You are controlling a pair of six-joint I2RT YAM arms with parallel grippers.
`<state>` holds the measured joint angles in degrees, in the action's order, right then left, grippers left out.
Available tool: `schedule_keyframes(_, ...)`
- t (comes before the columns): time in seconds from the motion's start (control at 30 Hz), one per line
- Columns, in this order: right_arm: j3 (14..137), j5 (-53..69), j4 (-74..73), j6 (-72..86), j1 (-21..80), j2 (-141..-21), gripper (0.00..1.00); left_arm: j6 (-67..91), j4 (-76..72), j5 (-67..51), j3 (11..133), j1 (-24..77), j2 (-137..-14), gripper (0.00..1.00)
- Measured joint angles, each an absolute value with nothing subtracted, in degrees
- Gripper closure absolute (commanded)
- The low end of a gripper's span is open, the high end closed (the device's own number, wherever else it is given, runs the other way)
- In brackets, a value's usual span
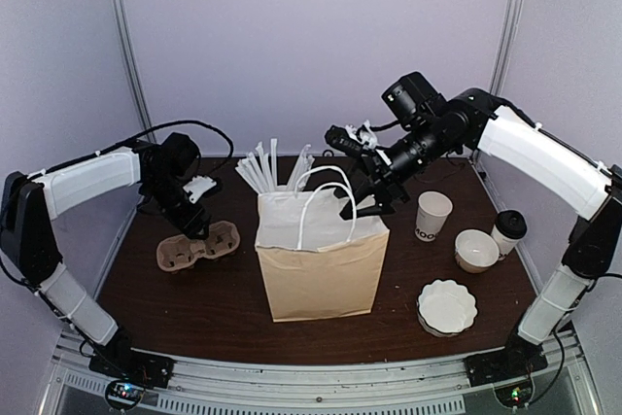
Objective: Pack the takeout coffee
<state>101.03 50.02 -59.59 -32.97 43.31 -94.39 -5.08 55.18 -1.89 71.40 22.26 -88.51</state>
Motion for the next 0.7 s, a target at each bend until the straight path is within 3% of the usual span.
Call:
schedule_keyframes(0.2,101.89,50.13,-60.88,-33.5,43.31,-93.76,0.35,-12.73,56.6,0.47,67.81,22.26,-90.17,0.34)
schedule_keyframes(0.7,102.5,51.09,-62.35,-34.76,43.31,-92.88,0.35,-19.73,57.25,0.86,71.77,20.05,-100.62,0.49)
